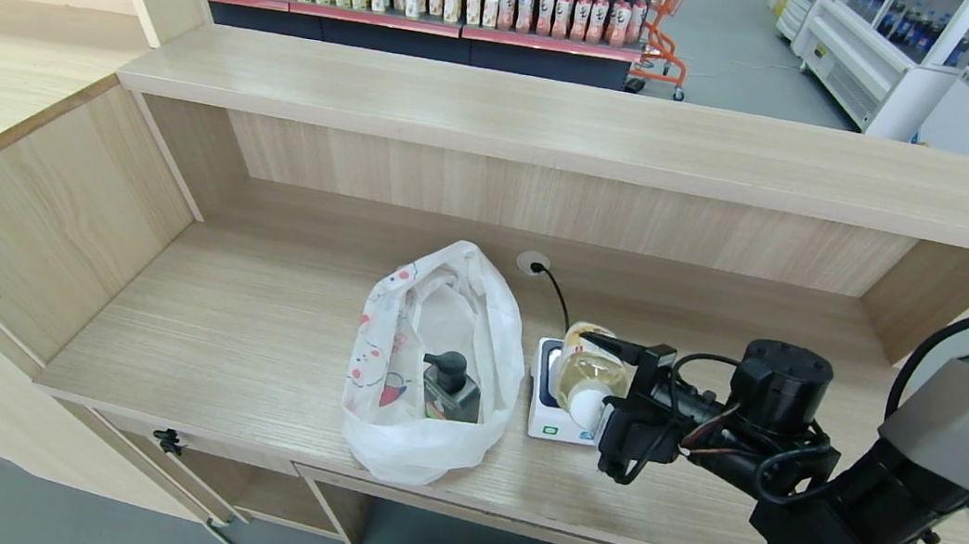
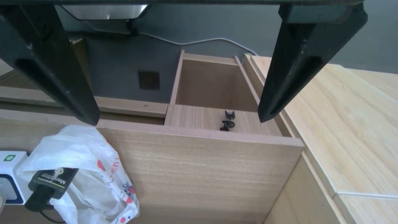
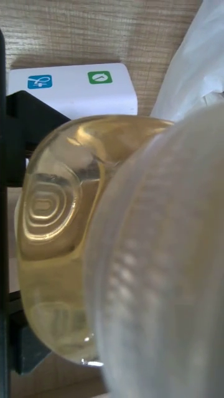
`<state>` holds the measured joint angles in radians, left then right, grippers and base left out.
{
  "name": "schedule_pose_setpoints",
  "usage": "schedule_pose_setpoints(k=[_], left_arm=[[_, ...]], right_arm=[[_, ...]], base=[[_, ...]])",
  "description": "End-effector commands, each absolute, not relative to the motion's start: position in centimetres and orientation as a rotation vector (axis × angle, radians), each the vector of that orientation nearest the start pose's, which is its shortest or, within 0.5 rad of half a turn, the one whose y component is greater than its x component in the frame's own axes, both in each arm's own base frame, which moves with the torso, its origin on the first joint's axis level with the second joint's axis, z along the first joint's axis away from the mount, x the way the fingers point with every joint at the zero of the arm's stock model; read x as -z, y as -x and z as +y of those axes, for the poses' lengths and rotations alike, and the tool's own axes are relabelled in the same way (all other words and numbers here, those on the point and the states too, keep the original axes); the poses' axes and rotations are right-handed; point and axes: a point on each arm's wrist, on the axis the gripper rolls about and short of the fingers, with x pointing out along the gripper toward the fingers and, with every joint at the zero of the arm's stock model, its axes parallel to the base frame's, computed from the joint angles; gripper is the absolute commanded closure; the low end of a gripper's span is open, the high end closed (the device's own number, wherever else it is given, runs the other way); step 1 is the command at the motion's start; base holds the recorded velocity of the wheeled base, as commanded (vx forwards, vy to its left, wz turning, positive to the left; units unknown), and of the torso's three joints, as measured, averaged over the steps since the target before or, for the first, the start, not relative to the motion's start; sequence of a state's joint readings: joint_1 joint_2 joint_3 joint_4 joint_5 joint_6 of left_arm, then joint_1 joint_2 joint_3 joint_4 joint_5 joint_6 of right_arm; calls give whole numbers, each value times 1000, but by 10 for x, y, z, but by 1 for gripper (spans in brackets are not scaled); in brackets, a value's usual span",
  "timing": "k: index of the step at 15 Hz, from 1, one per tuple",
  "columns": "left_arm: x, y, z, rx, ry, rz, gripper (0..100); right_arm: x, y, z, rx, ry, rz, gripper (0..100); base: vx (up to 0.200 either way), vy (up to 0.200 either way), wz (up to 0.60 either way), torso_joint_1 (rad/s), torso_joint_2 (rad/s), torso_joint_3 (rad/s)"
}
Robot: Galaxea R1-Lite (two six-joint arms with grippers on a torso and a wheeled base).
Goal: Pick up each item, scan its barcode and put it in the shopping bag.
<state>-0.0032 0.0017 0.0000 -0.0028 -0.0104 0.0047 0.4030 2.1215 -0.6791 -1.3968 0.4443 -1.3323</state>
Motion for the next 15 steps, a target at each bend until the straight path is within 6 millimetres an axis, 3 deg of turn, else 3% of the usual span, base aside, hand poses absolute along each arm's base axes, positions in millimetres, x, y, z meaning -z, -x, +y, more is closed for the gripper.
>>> schedule_pose_setpoints(k=[1, 9, 12, 14, 15], left_arm=[[-76, 23, 0, 14, -5, -2, 0], [-76, 23, 0, 14, -5, -2, 0], [-76, 23, 0, 14, -5, -2, 0], [-76, 23, 0, 14, -5, -2, 0], [-76, 23, 0, 14, -5, -2, 0]], right_arm=[[-84, -323, 148, -744, 1245, -524, 100], [-87, -322, 151, -733, 1230, -538, 100], [-157, -319, 177, -549, 968, -554, 100], [-219, -304, 191, -440, 561, -365, 100], [-234, -301, 190, -412, 427, -297, 100]], base=[[0, 0, 0, 0, 0, 0], [0, 0, 0, 0, 0, 0], [0, 0, 0, 0, 0, 0], [0, 0, 0, 0, 0, 0], [0, 0, 0, 0, 0, 0]])
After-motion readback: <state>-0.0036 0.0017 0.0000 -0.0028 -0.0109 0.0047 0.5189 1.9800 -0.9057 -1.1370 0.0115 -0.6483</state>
